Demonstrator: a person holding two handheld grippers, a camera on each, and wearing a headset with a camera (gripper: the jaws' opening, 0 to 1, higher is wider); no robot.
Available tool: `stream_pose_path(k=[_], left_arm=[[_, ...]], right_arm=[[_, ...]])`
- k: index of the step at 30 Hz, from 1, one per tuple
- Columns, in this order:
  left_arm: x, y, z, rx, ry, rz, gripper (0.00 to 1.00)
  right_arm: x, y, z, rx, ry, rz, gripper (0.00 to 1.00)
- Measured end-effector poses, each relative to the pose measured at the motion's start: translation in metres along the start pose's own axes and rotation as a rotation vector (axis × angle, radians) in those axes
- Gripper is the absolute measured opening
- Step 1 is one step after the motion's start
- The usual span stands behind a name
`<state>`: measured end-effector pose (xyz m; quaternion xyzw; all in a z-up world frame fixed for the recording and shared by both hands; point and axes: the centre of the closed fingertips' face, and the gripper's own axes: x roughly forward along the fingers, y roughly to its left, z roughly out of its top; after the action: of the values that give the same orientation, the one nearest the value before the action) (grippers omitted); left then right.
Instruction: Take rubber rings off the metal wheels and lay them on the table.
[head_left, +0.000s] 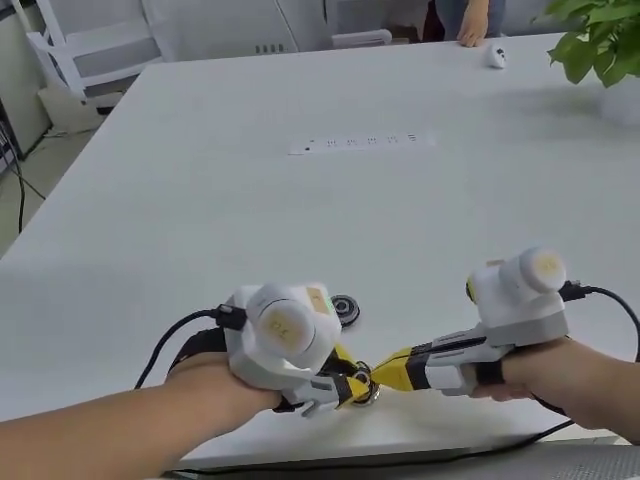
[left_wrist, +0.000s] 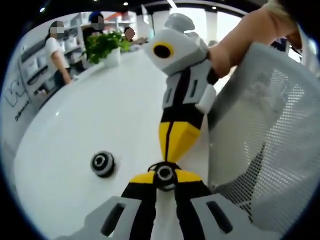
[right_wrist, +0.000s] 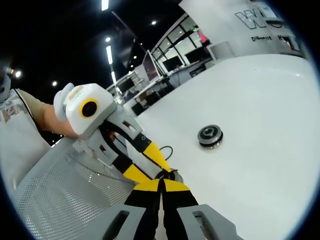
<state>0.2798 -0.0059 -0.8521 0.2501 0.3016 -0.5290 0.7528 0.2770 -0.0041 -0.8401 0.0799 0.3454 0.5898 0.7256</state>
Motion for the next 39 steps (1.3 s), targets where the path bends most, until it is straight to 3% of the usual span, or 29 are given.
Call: stream_pose_path(k=[6, 15, 20, 30, 39], left_arm=[[-0.004, 0.003, 0.001, -0.005, -0.001, 0.005, 0.21], [-0.026, 0.009, 0.01, -0.035, -0.047, 0.009, 0.29], [-0.043, 0.013, 0.017, -0.053, -0.09, 0.02, 0.38], [-0.074, 0.016, 0.027, -0.096, -0.169, 0.041, 0.45], [-0.095, 0.017, 0.025, -0.124, -0.203, 0.068, 0.48]], right_arm=[[-0.001, -0.002, 0.001, -0.001, -0.005, -0.008, 0.0], [-0.002, -0.002, 0.002, 0.001, -0.007, -0.007, 0.0], [-0.002, 0.0, 0.003, -0.002, -0.002, -0.002, 0.0], [-0.002, 0.002, 0.003, 0.001, -0.004, 0.006, 0.0], [-0.002, 0.005, 0.004, 0.0, -0.003, 0.017, 0.0]])
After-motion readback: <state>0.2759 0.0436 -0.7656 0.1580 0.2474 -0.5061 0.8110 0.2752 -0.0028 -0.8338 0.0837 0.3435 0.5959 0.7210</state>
